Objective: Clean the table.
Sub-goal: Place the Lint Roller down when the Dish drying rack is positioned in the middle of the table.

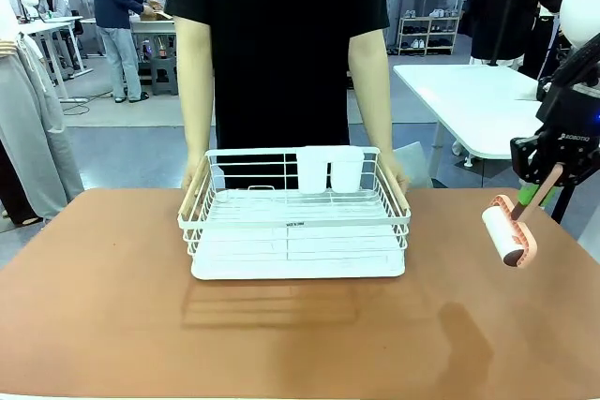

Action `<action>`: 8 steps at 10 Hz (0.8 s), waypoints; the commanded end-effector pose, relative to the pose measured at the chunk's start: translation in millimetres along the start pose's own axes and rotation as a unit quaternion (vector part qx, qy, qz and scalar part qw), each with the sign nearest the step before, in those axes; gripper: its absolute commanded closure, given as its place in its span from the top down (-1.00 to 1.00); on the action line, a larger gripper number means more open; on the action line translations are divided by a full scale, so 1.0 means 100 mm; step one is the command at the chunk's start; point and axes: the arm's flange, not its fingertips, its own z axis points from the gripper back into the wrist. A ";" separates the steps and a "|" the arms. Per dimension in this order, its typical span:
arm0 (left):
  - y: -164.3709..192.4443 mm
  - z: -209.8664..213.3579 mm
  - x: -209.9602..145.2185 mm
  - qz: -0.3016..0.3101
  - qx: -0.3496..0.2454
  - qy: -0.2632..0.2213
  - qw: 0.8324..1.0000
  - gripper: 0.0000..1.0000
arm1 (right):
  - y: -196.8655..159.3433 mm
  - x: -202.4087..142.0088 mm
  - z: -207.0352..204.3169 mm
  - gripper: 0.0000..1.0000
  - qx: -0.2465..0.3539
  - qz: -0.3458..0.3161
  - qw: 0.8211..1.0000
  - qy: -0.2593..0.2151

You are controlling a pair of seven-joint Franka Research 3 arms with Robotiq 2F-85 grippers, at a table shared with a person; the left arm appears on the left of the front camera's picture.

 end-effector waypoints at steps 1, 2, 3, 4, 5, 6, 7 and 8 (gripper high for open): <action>0.00 0.03 0.00 -0.010 -0.015 -0.005 1.000 1.00 | 0.03 0.00 0.02 -0.58 -0.011 -0.013 1.000 0.000; 0.00 0.03 0.00 -0.010 -0.015 -0.005 1.000 1.00 | 0.03 0.00 0.02 -0.58 -0.011 -0.013 1.000 0.000; 0.00 0.03 0.00 -0.010 -0.015 -0.005 1.000 1.00 | 0.03 0.00 0.02 -0.58 -0.011 -0.013 1.000 0.000; 0.00 0.03 0.00 -0.010 -0.015 -0.005 1.000 1.00 | 0.03 0.00 0.02 -0.58 -0.011 -0.013 1.000 0.000; 0.00 0.03 0.00 -0.010 -0.015 -0.005 1.000 1.00 | 0.03 0.00 0.02 -0.58 -0.011 -0.013 1.000 0.000; 0.00 0.03 0.00 -0.010 -0.015 -0.005 1.000 1.00 | 0.03 0.00 0.02 -0.58 -0.011 -0.013 1.000 0.000; 0.00 0.03 0.00 -0.010 -0.015 -0.005 1.000 1.00 | 0.03 0.00 0.02 -0.58 -0.011 -0.013 1.000 0.000; 0.00 0.03 0.00 -0.010 -0.015 -0.005 1.000 1.00 | 0.03 0.00 0.02 -0.58 -0.011 -0.013 1.000 0.000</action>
